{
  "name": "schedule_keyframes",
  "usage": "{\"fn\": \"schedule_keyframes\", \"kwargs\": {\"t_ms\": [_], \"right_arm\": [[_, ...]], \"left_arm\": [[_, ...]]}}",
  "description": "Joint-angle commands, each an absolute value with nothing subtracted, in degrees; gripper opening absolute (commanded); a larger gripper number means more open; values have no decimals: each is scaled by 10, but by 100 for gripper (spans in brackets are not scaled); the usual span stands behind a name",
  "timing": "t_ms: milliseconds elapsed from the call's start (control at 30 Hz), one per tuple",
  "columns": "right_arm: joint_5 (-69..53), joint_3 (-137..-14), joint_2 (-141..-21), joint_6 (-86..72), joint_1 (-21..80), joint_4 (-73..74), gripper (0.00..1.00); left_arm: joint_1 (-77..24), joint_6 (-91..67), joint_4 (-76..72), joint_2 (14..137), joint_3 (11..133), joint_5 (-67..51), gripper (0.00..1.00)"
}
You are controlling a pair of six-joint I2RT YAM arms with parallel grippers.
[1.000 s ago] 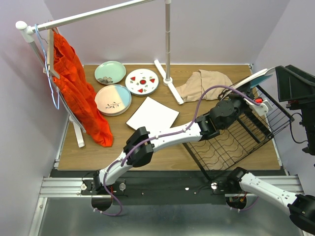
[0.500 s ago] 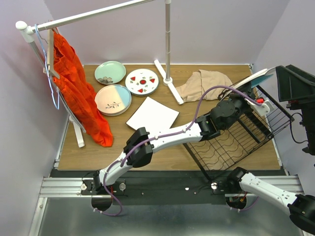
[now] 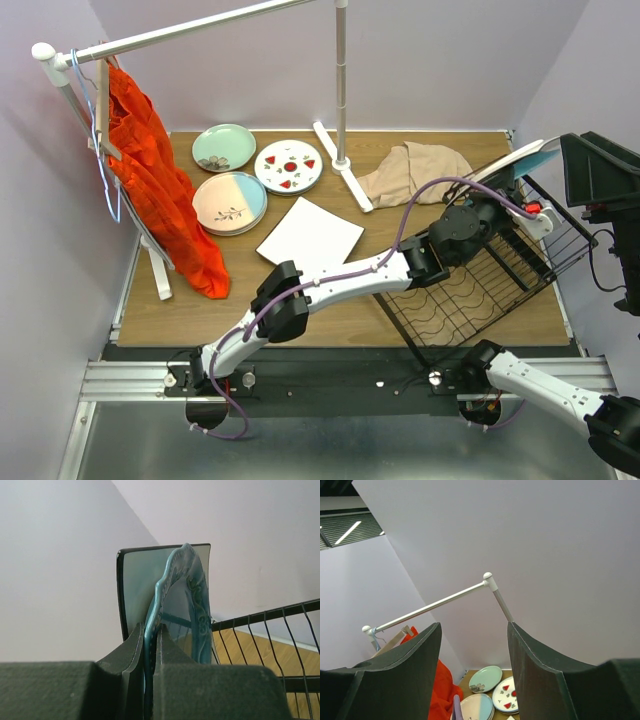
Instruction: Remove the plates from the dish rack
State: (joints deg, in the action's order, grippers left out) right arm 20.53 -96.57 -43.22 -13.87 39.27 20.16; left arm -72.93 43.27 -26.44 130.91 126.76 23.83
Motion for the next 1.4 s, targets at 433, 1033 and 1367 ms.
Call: {"fn": "schedule_keyframes", "kwargs": {"t_ms": [433, 1033, 1367], "right_arm": [[221, -965, -426, -130, 391, 190, 64], [211, -969, -426, -132, 391, 190, 64], [202, -972, -429, -134, 391, 190, 64]], "left_arm": [[-773, 399, -363, 1207, 1249, 217, 0], [-783, 224, -353, 1107, 1122, 176, 0], [-782, 171, -358, 1008, 1039, 176, 0]]}}
